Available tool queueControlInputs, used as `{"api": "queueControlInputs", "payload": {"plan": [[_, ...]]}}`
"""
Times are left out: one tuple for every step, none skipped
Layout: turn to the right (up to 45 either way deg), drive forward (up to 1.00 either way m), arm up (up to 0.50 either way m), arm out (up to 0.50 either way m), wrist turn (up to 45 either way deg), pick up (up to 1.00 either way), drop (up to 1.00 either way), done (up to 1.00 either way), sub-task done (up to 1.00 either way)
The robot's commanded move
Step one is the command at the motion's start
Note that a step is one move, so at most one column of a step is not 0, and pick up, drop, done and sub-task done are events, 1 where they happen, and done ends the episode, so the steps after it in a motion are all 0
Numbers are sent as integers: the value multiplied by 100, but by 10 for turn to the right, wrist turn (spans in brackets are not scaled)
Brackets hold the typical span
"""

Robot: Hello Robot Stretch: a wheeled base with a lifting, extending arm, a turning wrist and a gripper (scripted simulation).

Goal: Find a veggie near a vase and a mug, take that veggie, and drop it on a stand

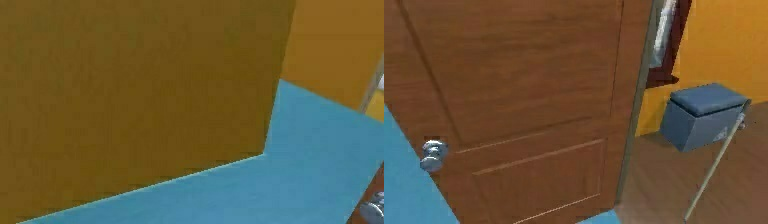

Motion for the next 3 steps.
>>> {"api": "queueControlInputs", "payload": {"plan": [[0,95,0,0,0,0,0,0,0],[450,0,0,0,0,0,0,0,0],[210,0,0,0,0,0,0,0,0]]}}
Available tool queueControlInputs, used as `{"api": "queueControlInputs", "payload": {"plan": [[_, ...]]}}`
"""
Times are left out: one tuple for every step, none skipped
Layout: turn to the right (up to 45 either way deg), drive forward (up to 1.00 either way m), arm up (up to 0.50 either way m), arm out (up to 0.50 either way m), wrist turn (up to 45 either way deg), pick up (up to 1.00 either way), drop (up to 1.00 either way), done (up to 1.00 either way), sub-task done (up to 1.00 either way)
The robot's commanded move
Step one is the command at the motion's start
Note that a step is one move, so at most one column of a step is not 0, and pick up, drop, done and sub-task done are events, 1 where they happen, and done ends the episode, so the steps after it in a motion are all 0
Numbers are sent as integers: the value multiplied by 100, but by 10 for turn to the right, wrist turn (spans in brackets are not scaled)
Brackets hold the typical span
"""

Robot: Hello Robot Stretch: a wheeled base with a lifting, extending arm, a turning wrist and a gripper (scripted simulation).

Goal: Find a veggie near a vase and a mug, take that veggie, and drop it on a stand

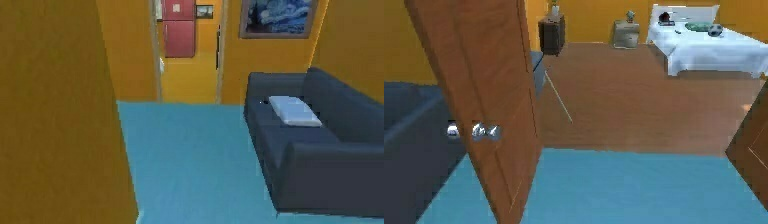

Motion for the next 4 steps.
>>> {"api": "queueControlInputs", "payload": {"plan": [[0,100,0,0,0,0,0,0,0],[0,100,0,0,0,0,0,0,0],[0,80,0,0,0,0,0,0,0],[90,0,0,0,0,0,0,0,0]]}}
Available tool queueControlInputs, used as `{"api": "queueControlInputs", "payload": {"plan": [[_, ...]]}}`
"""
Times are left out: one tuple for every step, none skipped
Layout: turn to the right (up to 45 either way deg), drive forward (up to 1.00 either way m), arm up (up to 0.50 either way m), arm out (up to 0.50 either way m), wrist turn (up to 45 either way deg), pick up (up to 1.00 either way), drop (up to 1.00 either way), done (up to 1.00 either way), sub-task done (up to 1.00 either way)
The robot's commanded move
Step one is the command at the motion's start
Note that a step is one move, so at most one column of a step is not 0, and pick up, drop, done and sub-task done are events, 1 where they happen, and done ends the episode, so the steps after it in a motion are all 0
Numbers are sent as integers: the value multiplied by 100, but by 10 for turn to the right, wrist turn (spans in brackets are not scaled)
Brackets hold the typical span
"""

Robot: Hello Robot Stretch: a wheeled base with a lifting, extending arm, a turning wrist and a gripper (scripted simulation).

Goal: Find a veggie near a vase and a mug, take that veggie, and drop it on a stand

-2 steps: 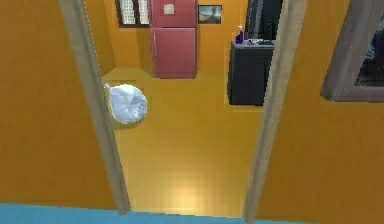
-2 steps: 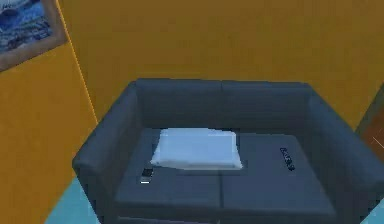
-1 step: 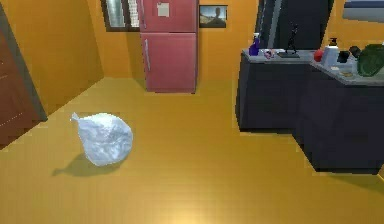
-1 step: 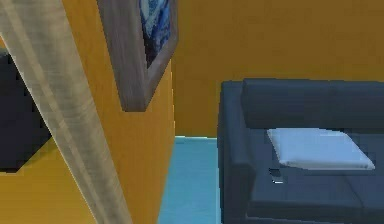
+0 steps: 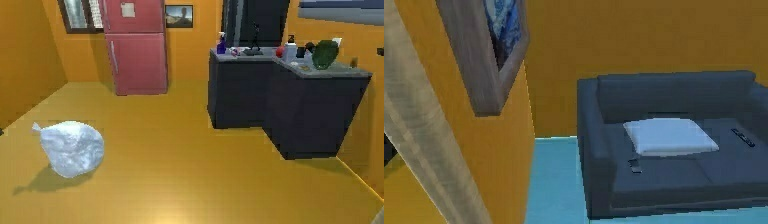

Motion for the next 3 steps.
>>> {"api": "queueControlInputs", "payload": {"plan": [[0,40,0,0,0,0,0,0,0],[180,0,0,0,0,0,0,0,0],[0,100,0,0,0,0,0,0,0]]}}
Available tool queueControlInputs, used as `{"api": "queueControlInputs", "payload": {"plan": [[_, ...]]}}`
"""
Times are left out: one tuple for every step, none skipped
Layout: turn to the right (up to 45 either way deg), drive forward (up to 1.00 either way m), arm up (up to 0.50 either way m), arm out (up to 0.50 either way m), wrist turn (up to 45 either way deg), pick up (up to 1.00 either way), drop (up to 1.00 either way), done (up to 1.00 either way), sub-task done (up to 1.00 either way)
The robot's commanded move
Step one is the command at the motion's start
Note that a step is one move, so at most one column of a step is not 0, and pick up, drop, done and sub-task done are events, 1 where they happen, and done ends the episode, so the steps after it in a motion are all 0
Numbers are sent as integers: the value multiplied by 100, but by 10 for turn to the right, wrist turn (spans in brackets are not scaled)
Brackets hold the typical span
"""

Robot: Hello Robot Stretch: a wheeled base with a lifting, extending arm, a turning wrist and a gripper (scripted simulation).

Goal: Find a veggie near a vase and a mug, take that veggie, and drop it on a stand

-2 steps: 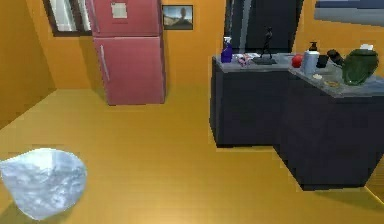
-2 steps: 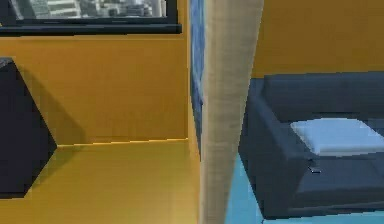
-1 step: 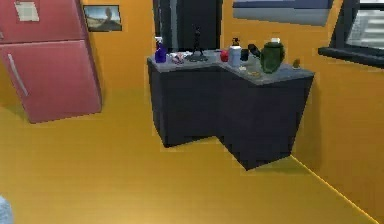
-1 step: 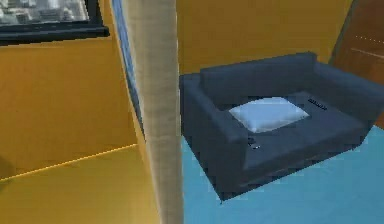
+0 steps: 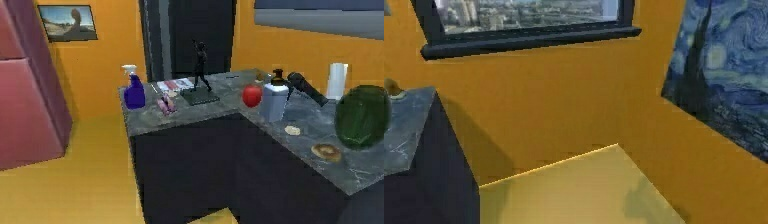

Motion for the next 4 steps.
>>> {"api": "queueControlInputs", "payload": {"plan": [[120,0,0,0,0,0,0,0,0],[30,0,0,0,0,0,0,0,0],[0,10,0,0,0,0,0,0,0],[-210,0,0,0,0,0,0,0,0]]}}
